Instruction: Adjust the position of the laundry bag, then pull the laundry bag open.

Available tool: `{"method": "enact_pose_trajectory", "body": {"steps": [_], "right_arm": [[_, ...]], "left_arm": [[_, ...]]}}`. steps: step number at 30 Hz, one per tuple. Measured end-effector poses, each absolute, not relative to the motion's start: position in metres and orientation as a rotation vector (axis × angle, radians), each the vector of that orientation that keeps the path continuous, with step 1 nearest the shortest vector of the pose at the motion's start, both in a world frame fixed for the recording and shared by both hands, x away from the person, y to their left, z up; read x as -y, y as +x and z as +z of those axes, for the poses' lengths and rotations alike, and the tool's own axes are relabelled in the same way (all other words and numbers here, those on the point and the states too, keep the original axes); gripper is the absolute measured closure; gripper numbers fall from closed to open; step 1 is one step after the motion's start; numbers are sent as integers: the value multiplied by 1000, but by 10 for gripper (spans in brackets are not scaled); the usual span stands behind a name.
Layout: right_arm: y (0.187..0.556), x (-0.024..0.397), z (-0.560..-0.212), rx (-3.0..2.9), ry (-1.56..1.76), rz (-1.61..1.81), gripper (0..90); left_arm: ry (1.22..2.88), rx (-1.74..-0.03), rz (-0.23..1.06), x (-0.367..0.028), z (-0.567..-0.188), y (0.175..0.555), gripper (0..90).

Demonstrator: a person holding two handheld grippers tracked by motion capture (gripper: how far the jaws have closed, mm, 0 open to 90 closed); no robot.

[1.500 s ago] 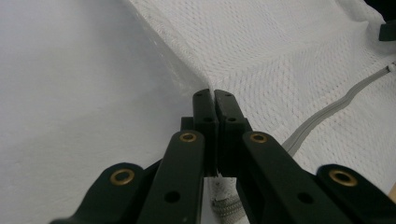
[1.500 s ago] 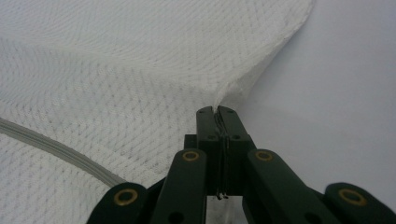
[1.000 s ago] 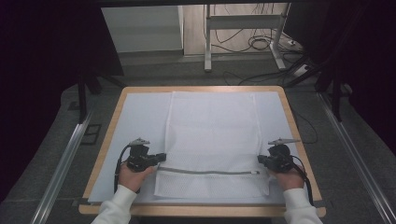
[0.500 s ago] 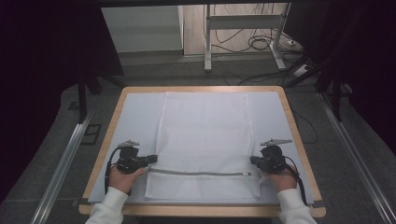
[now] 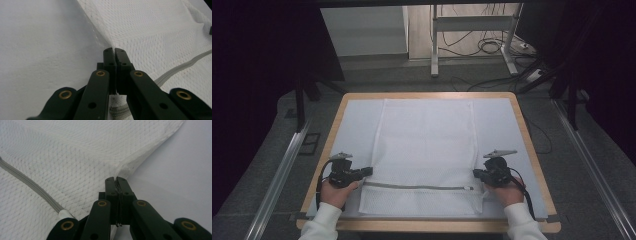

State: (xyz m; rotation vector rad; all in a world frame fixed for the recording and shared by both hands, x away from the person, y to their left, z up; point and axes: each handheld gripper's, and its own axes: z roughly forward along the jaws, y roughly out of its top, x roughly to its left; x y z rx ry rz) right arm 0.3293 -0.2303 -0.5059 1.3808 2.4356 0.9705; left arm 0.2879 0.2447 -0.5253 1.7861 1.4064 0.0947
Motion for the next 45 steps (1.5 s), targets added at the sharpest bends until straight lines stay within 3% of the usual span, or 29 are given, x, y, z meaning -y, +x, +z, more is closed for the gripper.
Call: {"method": "enact_pose_trajectory", "body": {"steps": [17, 19, 22, 26, 34, 45], "right_arm": [[330, 226, -511, -2443, 1362, 964, 864], [330, 227, -511, -2432, 1360, 965, 774], [330, 228, -511, -2400, 1351, 977, 611], [329, 230, -511, -2356, 1352, 977, 494], [325, 238, -505, -2299, 1353, 1033, 370], [320, 253, -498, -2241, 1355, 1101, 327]], "left_arm": [[1803, -1417, 124, -247, -526, 286, 860], [1837, -1401, 167, -244, -523, 284, 757], [1851, -1393, 216, -239, -515, 282, 512], [1847, -1361, 286, -228, -503, 282, 349], [1843, -1278, 227, -206, -491, 283, 322], [1878, -1206, 191, -166, -481, 287, 301]]}}
